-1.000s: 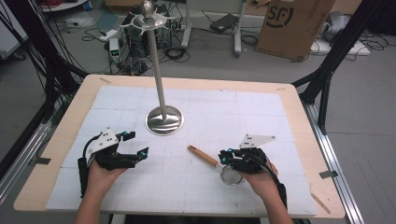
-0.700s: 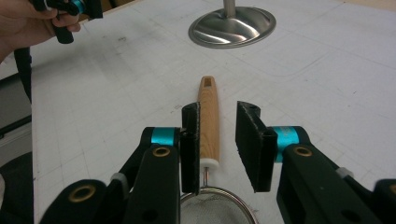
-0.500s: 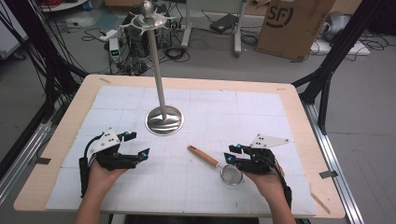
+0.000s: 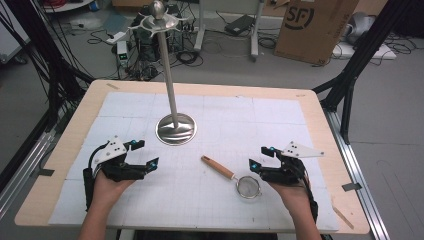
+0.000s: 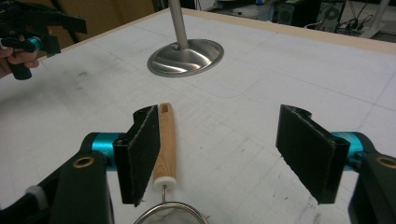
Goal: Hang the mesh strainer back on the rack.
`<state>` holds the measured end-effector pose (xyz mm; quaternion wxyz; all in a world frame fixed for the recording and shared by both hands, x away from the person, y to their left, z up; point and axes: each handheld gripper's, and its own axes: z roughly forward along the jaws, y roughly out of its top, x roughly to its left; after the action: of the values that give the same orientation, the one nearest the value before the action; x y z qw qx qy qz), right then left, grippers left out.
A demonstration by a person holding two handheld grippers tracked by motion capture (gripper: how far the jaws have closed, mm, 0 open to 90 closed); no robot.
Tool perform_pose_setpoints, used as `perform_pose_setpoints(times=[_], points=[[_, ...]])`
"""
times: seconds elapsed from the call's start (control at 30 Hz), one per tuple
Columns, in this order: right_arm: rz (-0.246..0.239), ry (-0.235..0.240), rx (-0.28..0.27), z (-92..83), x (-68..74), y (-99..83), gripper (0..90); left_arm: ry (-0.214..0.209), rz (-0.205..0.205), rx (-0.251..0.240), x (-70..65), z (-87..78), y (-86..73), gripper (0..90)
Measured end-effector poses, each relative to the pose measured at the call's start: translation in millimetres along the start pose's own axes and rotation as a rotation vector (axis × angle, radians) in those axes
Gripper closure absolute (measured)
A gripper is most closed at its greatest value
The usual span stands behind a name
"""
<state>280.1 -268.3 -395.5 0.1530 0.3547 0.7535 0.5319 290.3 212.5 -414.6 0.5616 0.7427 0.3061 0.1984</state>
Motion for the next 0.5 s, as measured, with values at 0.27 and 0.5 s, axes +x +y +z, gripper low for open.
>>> perform_pose_setpoints(times=[0.27, 0.5], points=[[-0.024, -0.004, 0.028, 6.3, 3.7, -1.0, 25.0, 0.001, 0.000, 0.007, 0.8, 0.3, -0.5, 18.5], [-0.052, -0.005, 0.044, 11.6, 9.3, 1.3, 22.8, 0.003, 0.008, 0.010, -1.8, -3.5, -0.4, 18.5]])
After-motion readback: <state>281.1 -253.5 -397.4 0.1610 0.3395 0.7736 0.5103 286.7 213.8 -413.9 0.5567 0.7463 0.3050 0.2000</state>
